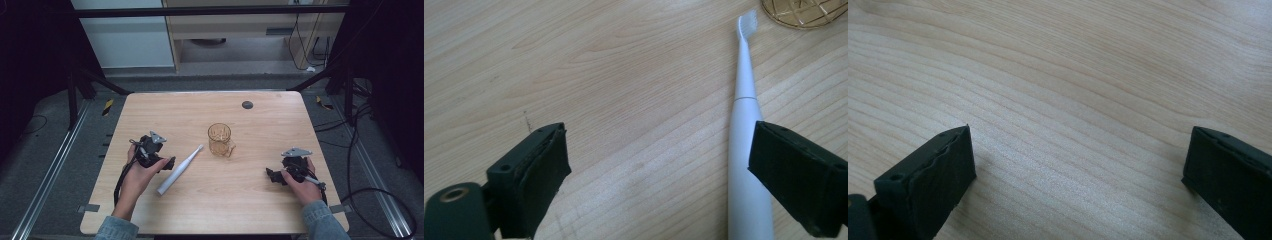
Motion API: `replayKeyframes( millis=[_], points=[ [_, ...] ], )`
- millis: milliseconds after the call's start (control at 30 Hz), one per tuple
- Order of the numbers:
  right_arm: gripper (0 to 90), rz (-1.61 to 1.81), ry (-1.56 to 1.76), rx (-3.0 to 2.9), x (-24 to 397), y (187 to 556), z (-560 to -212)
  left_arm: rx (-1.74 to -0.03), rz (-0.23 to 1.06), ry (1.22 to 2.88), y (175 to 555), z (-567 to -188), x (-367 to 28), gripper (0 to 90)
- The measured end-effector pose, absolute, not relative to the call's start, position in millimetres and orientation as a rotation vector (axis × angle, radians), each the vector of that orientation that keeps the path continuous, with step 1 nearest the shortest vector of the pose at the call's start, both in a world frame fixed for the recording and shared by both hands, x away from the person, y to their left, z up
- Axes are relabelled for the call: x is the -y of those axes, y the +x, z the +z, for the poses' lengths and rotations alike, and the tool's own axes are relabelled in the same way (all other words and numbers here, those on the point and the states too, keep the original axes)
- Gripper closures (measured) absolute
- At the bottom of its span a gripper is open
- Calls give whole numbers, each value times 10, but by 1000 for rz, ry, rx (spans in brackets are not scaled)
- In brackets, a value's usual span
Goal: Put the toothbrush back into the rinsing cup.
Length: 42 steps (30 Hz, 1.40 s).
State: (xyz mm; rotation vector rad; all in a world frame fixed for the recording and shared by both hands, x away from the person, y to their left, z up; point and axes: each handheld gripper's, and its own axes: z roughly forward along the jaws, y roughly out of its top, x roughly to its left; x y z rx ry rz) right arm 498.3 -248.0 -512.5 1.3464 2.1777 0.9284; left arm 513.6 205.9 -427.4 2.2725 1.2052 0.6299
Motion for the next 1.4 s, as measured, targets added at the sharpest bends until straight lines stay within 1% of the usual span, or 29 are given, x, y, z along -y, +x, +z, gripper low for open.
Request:
replayKeyframes(
  millis=[100, 500, 733, 933, 1400],
  points=[
    [3, 928, 1345, -2178, 2482, 4984, -5126, -1199, 639, 2278, 5130, -4239, -1979, 111],
    [3, 926, 1345, -2178, 2482, 4984, -5125, -1109, 559, 2379, 5209, -4241, -1649, 135],
    [3, 926, 1345, -2178, 2482, 4984, -5125, -1072, 513, 2434, 5292, -4290, -1482, 196],
    [3, 926, 1345, -2178, 2482, 4984, -5125, -1060, 487, 2470, 5347, -4324, -1409, 222],
    [3, 927, 1345, -2178, 2482, 4984, -5125, -1075, 442, 2548, 5422, -4471, -1306, 448]
  ],
)
